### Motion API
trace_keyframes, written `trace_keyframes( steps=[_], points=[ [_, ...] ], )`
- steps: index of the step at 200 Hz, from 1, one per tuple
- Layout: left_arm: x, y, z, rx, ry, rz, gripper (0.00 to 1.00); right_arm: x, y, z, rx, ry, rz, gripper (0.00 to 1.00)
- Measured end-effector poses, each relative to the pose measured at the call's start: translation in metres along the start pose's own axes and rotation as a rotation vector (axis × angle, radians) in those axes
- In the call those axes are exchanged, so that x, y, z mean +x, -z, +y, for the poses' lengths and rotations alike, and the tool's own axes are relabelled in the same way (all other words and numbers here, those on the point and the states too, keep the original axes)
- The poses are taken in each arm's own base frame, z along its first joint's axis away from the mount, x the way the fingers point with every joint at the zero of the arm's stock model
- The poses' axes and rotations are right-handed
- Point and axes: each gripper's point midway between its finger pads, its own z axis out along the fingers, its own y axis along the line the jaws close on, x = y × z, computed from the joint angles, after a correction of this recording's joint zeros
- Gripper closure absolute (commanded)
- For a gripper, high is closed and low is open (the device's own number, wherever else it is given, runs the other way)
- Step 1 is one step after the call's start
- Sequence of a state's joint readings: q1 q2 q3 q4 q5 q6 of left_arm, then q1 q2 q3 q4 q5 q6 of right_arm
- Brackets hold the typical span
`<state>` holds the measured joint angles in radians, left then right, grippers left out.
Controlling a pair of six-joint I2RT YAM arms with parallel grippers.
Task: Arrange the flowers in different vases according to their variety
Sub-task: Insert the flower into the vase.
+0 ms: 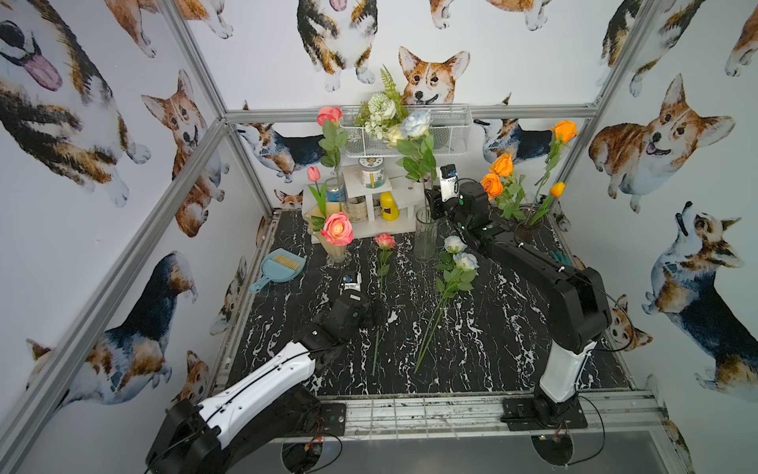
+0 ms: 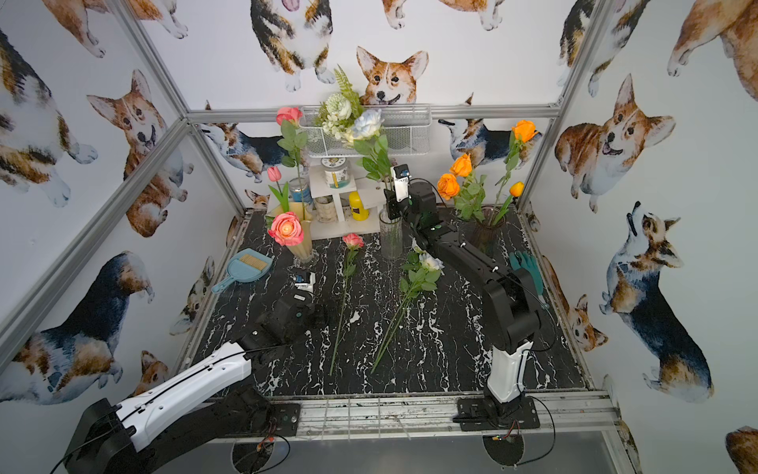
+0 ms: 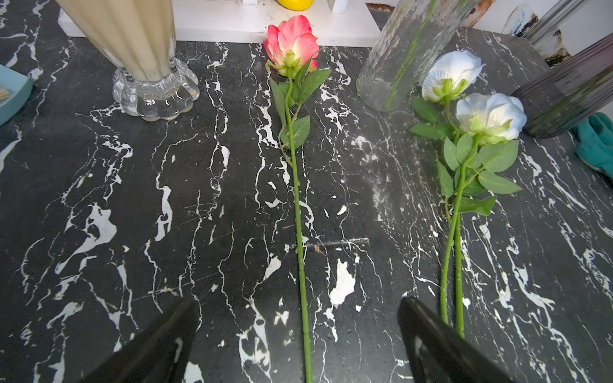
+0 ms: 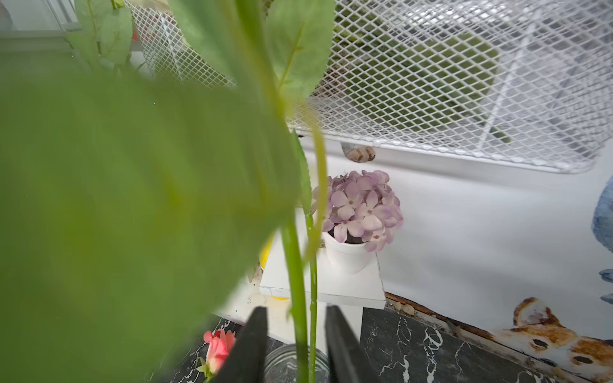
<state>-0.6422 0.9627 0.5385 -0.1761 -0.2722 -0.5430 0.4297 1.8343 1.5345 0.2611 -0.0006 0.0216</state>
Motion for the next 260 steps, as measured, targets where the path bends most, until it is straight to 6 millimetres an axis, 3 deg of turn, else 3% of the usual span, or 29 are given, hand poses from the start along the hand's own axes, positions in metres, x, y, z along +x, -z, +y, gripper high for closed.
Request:
trace_keyframes(
  steps=[34, 102, 163, 226, 260],
  points=[
    [0.001, -0.001, 0.000, 0.001, 0.001, 0.007, 0.00, 0.006, 0.002, 0.000, -0.001, 0.000, 0.006, 0.26],
    [0.003, -0.003, 0.001, -0.005, 0.000, 0.016, 0.00, -0.001, 0.017, 0.001, -0.006, -0.011, -0.011, 0.25],
    [0.012, -0.013, 0.002, -0.026, -0.012, 0.064, 0.00, 0.002, 0.041, 0.010, -0.041, -0.047, 0.000, 0.24],
    [0.021, -0.031, 0.002, -0.077, -0.036, 0.153, 0.00, 0.018, 0.091, 0.045, -0.145, -0.098, 0.061, 0.24],
    [0.021, -0.046, -0.003, -0.116, -0.055, 0.225, 0.02, 0.033, 0.129, 0.045, -0.156, -0.147, 0.106, 0.24]
  ],
)
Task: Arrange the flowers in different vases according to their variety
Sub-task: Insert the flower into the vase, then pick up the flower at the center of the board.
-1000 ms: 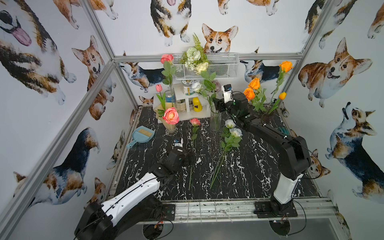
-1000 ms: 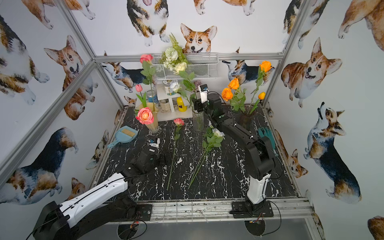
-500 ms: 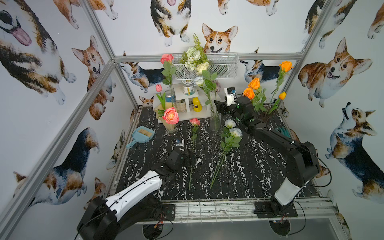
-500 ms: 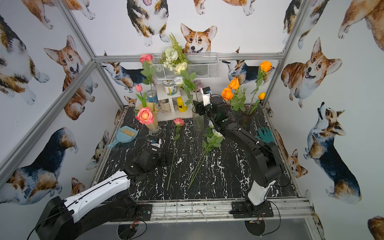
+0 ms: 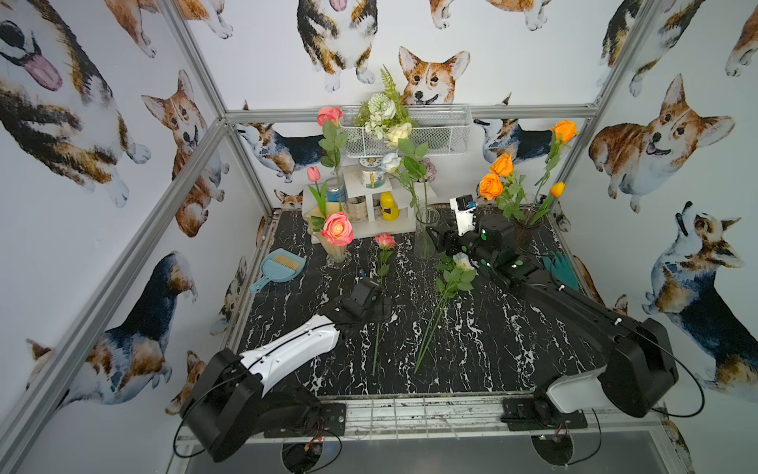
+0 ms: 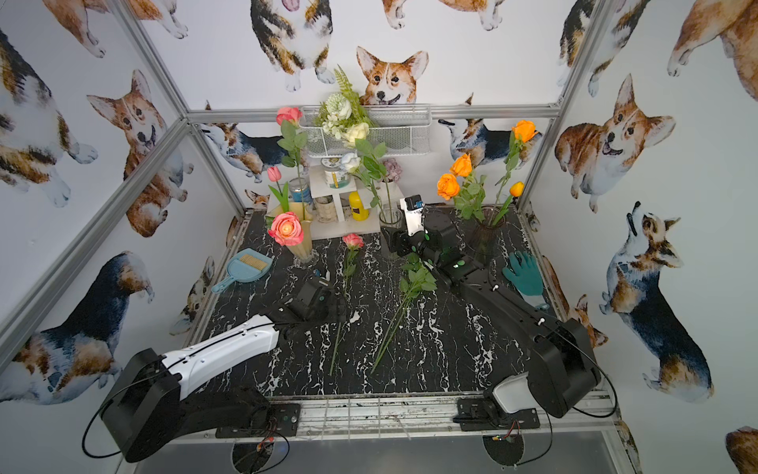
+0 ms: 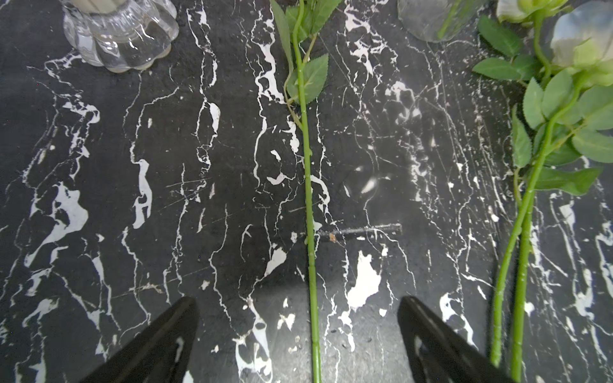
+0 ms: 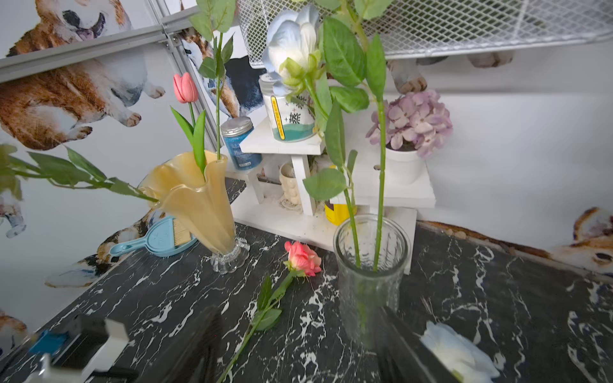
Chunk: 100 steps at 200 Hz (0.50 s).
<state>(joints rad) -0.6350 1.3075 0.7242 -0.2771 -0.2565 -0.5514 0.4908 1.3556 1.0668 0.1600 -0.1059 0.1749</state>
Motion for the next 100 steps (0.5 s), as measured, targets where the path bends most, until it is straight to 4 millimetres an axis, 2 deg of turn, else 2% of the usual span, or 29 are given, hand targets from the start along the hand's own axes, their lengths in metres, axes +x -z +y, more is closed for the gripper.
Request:
trace_keyframes(
  steps=[65, 100],
  points=[
    [-0.016, -0.037, -0.018, -0.031, -0.039, 0.123, 0.17, 0.016, 0.072, 0.000, 0.018, -0.041, 0.015, 0.23],
    [-0.021, -0.060, -0.007, -0.053, -0.025, 0.181, 0.26, 0.023, 0.099, -0.006, 0.039, -0.065, 0.014, 0.23]
  ],
)
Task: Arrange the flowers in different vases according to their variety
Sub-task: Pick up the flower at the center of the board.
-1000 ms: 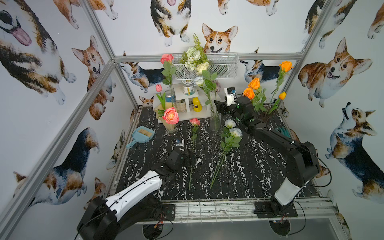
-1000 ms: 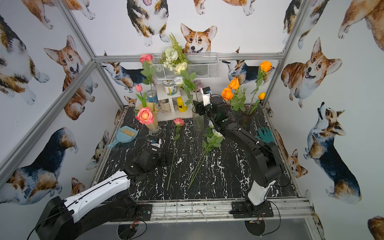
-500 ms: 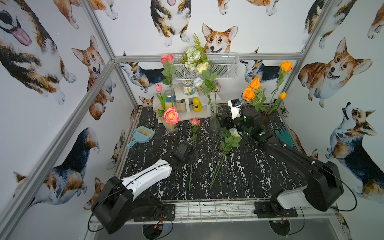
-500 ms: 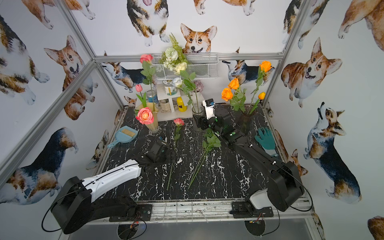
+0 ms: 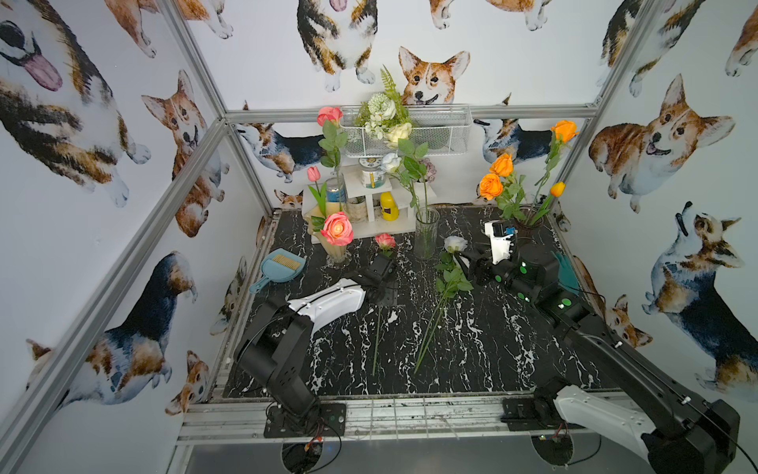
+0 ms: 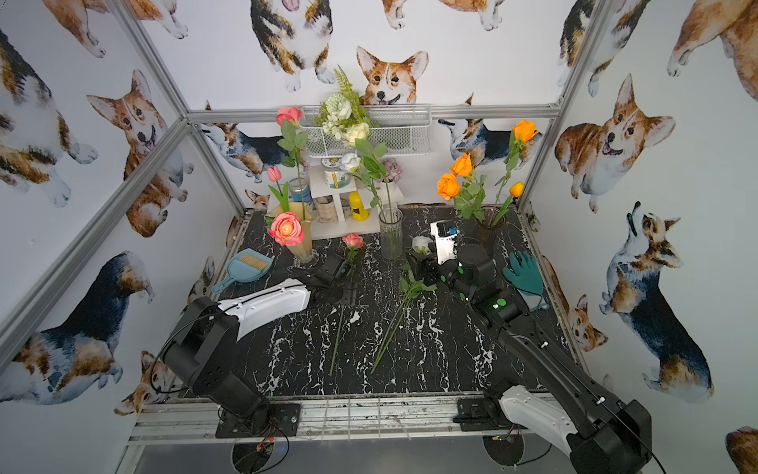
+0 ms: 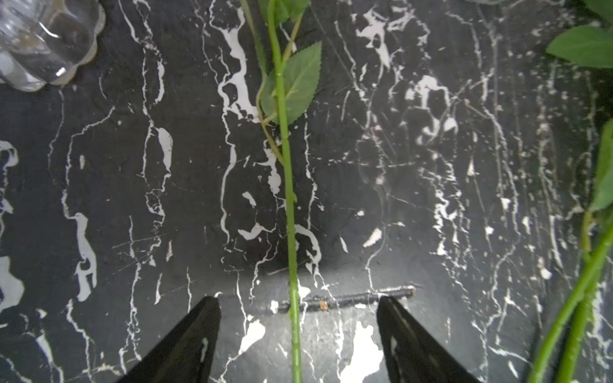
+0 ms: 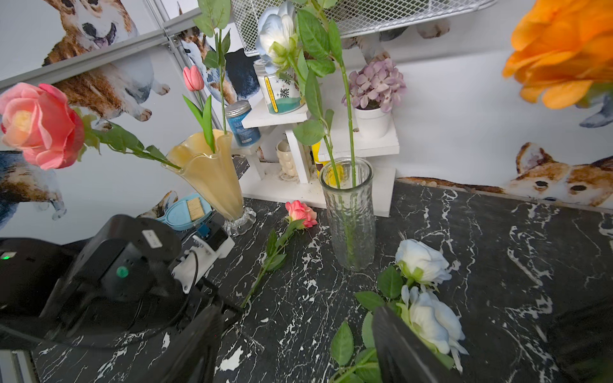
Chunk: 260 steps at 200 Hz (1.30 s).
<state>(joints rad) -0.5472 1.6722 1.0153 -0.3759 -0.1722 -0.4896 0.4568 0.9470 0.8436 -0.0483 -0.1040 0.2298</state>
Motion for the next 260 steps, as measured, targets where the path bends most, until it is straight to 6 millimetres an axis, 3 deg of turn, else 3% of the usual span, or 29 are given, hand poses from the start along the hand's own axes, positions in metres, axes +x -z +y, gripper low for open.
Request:
trace_keyframes(
  steps=[34, 79, 133, 222, 260],
  points=[
    [-0.006, -0.021, 0.005, 0.003, -0.008, 0.063, 0.37, 0.015, 0.013, -0.012, 0.033, -0.027, 0.017, 0.23],
    [-0.013, -0.035, -0.003, 0.016, -0.049, 0.111, 0.42, 0.036, 0.017, -0.022, 0.057, -0.060, 0.044, 0.24],
    [-0.017, -0.048, 0.006, -0.013, -0.045, 0.157, 0.51, 0.039, 0.018, -0.027, 0.070, -0.073, 0.048, 0.24],
    [-0.026, -0.060, 0.004, -0.014, -0.053, 0.154, 1.00, 0.040, 0.021, -0.037, 0.085, -0.091, 0.048, 0.24],
    [-0.024, -0.062, 0.005, -0.010, -0.050, 0.156, 1.00, 0.040, 0.023, -0.037, 0.076, -0.095, 0.045, 0.24]
  ],
)
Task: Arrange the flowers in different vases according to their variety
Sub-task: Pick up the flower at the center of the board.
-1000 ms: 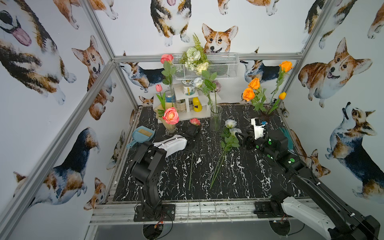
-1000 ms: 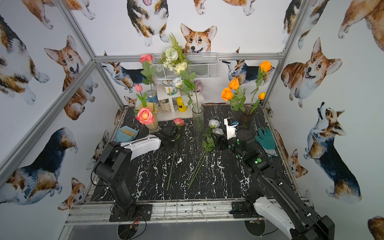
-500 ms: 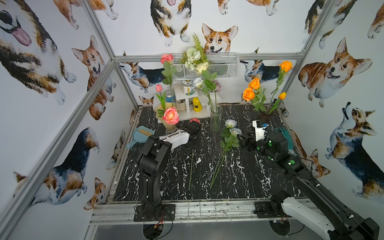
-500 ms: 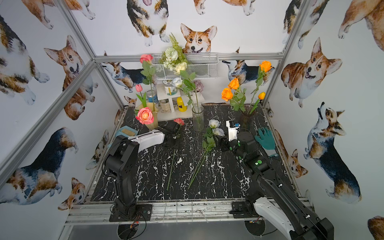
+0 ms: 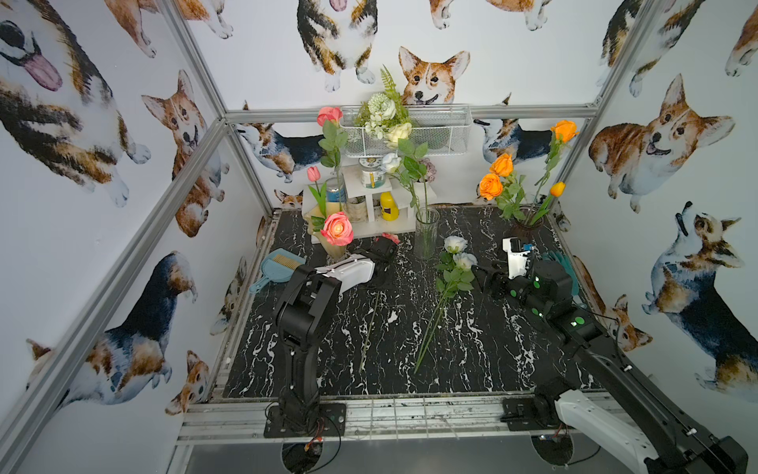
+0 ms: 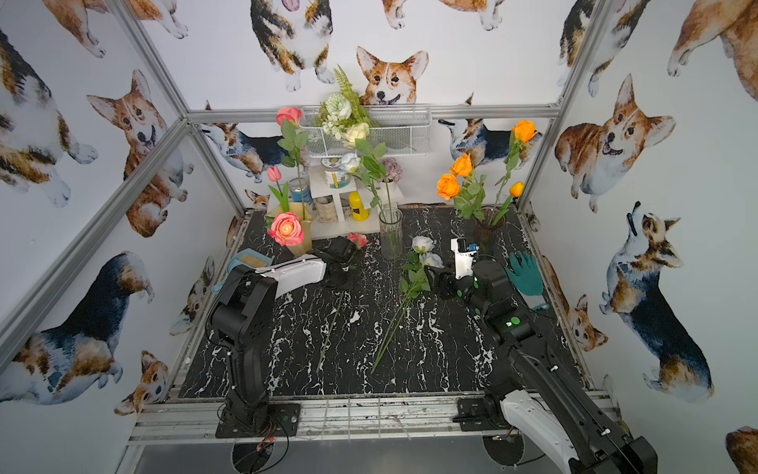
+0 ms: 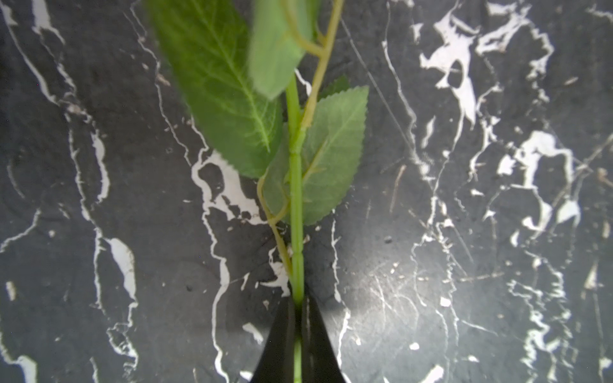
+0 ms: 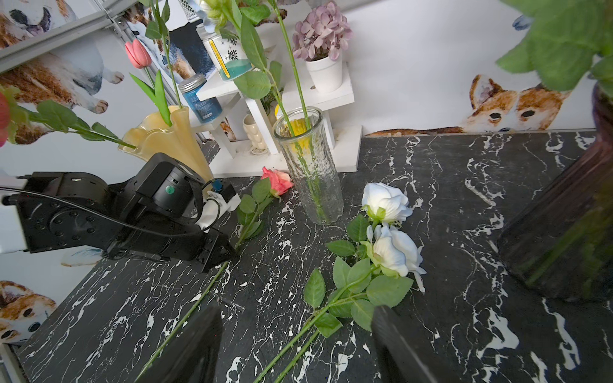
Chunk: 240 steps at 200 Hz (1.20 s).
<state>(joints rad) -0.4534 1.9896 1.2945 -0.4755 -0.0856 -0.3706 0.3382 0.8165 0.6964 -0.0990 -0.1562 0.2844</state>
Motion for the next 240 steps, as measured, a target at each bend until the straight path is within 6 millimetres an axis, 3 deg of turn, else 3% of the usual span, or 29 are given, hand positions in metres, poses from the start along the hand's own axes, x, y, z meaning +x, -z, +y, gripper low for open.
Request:
trace_keyframes(
  steps=[43, 59, 98, 166, 240],
  points=[
    [0.000, 0.006, 0.000, 0.017, 0.009, -0.037, 1.00, 0.003, 0.000, -0.002, 0.003, -0.003, 0.004, 0.24],
    [0.009, 0.013, 0.003, 0.020, 0.013, -0.023, 1.00, 0.006, 0.000, -0.002, 0.002, -0.007, 0.010, 0.24],
    [0.002, 0.051, 0.004, 0.031, 0.021, -0.119, 1.00, 0.015, -0.001, -0.004, 0.000, -0.025, 0.027, 0.25],
    [-0.006, 0.139, -0.022, 0.072, -0.079, -0.390, 1.00, 0.016, 0.001, -0.001, -0.016, -0.031, 0.022, 0.25],
    [-0.002, 0.262, -0.046, 0.137, -0.173, -0.765, 1.00, 0.011, 0.006, 0.001, -0.024, -0.045, 0.001, 0.26]
  ],
)
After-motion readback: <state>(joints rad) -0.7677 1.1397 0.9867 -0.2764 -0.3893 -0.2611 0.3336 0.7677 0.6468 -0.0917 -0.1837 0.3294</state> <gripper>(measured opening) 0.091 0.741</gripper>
